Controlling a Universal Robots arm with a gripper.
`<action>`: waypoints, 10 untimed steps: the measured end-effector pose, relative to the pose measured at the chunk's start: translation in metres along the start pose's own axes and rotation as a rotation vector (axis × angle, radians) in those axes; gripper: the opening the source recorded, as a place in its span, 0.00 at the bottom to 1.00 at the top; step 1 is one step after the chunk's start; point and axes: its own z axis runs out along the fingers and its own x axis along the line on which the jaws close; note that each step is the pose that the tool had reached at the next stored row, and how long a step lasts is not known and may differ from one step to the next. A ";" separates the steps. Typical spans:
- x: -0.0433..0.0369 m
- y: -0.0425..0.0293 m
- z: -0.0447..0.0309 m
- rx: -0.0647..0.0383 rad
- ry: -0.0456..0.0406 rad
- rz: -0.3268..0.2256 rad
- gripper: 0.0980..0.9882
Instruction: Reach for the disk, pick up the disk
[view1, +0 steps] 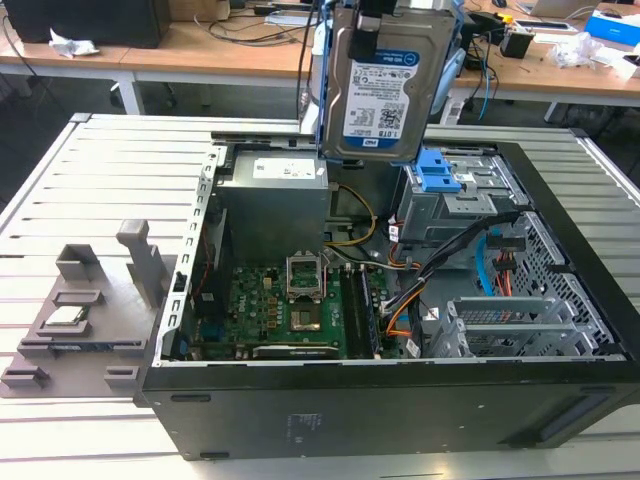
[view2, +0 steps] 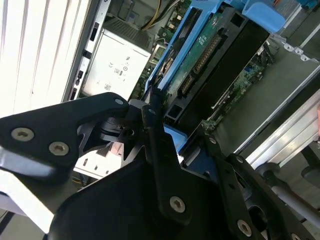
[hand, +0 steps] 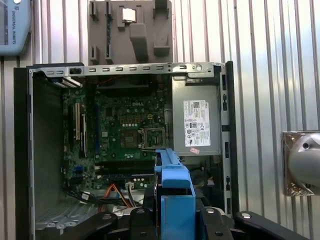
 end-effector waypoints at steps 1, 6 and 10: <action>0.0012 0.0000 0.0000 0.000 0.0000 0.000 0.30; 0.0077 -0.0003 0.0000 0.000 0.0000 0.000 0.30; 0.0111 -0.0005 0.0000 0.000 0.0000 0.000 0.30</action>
